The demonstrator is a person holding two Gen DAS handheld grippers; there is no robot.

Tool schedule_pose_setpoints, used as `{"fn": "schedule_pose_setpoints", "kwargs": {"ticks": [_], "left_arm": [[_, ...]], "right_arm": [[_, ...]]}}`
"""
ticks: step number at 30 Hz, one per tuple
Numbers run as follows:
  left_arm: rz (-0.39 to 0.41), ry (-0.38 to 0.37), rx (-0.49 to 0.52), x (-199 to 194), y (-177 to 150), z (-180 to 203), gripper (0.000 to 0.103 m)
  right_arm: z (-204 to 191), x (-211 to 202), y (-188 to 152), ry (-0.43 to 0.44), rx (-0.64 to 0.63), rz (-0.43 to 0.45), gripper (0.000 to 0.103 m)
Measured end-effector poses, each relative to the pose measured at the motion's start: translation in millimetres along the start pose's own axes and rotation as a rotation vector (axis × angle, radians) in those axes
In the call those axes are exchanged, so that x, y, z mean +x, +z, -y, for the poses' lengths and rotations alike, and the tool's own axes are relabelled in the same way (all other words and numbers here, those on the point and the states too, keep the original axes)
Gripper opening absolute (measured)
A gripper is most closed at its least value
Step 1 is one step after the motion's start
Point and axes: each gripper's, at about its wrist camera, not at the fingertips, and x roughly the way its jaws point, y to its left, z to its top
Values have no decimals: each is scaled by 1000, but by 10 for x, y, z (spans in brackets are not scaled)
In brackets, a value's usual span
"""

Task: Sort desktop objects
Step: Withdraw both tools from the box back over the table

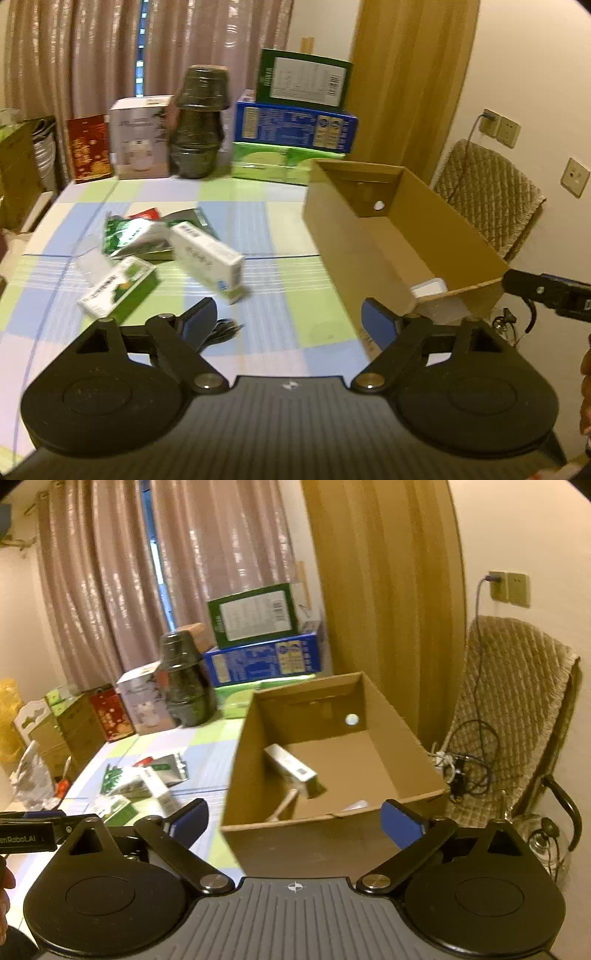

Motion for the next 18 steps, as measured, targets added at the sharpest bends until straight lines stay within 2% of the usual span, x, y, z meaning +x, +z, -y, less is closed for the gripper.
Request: {"fn": "schedule_pose_setpoints", "kwargs": {"ticks": [6, 18], "left_arm": [[20, 69, 8, -276, -97, -276, 100], [15, 175, -61, -576, -279, -863, 102]], "right_arm": [[-280, -65, -6, 56, -33, -3, 101], [-727, -14, -109, 144, -104, -44, 101]]}}
